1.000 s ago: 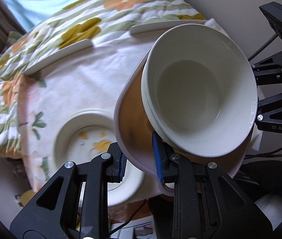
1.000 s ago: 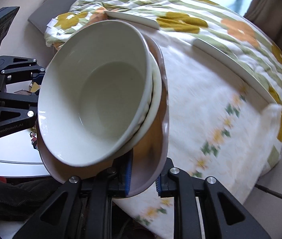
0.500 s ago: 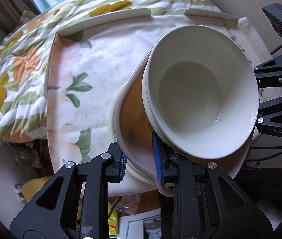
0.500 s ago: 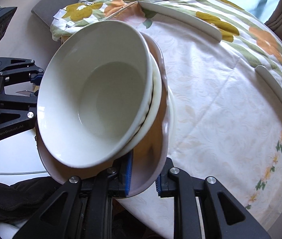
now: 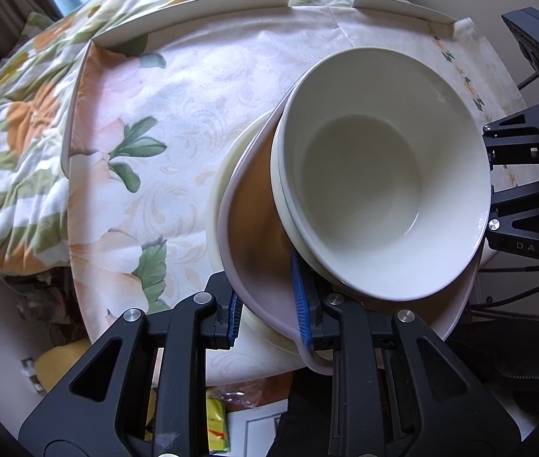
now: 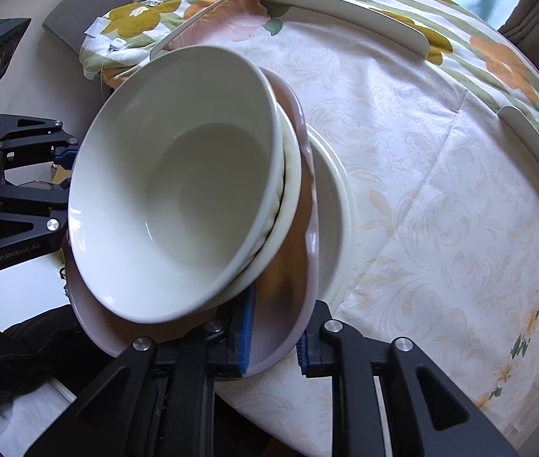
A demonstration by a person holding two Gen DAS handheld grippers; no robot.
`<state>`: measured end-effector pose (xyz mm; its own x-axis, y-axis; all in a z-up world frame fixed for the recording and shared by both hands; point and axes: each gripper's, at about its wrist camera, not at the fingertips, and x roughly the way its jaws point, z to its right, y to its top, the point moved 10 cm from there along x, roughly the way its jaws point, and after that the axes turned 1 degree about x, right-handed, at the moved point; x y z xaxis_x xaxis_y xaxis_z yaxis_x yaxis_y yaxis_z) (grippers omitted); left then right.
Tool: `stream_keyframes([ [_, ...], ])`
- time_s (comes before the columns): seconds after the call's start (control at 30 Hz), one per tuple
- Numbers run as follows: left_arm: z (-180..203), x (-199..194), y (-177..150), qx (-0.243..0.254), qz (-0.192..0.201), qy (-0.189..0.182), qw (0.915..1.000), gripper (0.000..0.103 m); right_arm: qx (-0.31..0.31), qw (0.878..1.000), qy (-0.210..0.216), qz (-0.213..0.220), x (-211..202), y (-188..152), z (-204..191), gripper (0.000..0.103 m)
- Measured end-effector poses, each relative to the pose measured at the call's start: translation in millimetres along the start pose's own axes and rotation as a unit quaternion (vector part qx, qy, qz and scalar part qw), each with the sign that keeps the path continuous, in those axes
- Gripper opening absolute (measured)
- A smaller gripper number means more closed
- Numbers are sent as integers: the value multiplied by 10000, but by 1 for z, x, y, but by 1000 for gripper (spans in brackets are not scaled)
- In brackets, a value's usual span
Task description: Organize plates and bowls
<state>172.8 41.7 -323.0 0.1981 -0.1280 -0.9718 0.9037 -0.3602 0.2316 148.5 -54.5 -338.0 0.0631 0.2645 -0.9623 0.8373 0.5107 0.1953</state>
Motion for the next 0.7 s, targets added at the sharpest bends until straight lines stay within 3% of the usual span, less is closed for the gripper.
stream_keyframes([
  [0.2, 1, 1, 0, 24, -53, 56, 10000, 21, -37, 10000, -39, 37, 1, 1, 2, 17],
  [0.43, 1, 2, -3, 6, -306, 106, 9995, 22, -34, 9997, -12, -224, 1, 3, 5, 17],
  [0.6, 0, -9, -3, 175, -320, 282, 9989, 32, -115, 9996, -126, -216, -7, 5, 6, 18],
  [0.7, -2, -14, -3, 313, -351, 484, 9977, 36, -207, 9994, -159, -238, -13, 3, 6, 25],
])
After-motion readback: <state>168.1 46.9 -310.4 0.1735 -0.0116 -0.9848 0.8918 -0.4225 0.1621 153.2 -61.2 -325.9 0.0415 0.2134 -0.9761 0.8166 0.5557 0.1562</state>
